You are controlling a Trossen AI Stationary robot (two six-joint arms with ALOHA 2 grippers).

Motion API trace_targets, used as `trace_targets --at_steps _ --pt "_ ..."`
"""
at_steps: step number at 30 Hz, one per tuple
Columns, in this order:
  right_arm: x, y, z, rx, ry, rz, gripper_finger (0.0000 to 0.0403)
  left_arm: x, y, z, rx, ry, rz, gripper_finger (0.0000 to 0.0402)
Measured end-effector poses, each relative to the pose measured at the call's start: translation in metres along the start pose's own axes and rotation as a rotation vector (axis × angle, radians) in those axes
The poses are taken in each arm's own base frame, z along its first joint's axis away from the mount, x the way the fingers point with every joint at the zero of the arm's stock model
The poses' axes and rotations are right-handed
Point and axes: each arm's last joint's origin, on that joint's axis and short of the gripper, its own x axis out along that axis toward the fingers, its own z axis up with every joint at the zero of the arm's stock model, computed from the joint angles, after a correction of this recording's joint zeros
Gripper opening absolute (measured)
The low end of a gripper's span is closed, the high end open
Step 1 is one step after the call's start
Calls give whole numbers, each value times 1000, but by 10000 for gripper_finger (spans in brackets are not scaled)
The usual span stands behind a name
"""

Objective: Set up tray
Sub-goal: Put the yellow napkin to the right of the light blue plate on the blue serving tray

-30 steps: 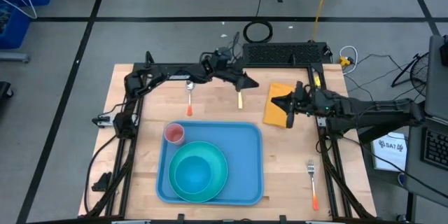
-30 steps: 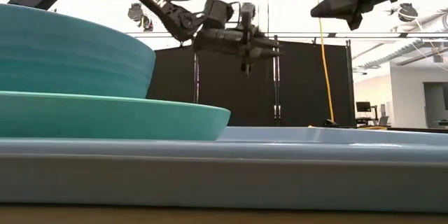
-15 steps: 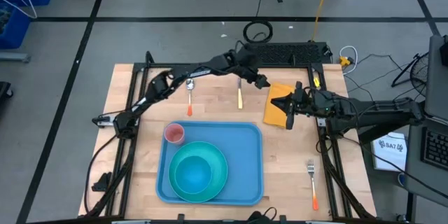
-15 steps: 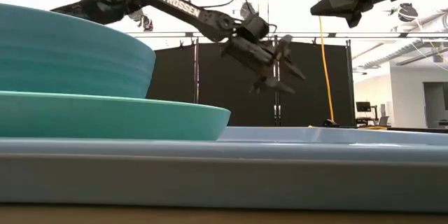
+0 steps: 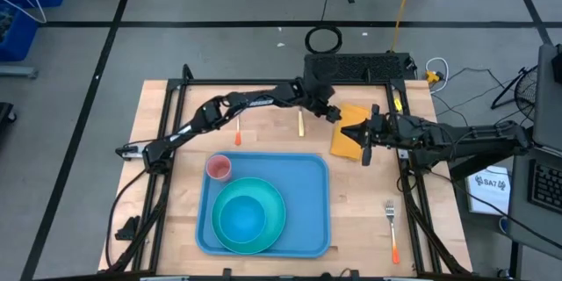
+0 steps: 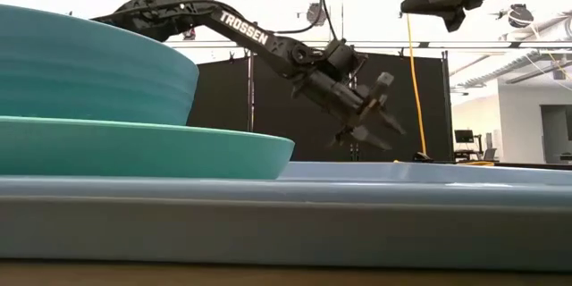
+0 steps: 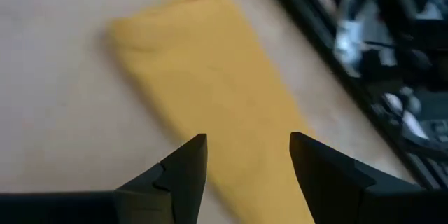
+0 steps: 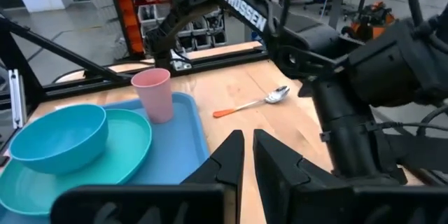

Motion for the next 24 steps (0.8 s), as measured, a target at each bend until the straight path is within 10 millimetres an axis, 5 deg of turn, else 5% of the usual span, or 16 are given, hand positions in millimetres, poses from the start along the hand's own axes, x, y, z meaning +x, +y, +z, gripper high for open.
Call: trace_targets --at_steps 8,24 --pt "1 0 -2 38 23 -7 27 17 -44 -24 102 34 -87 207" --pt "0 -3 -12 110 117 -56 27 21 -54 -62 126 224 153 207"
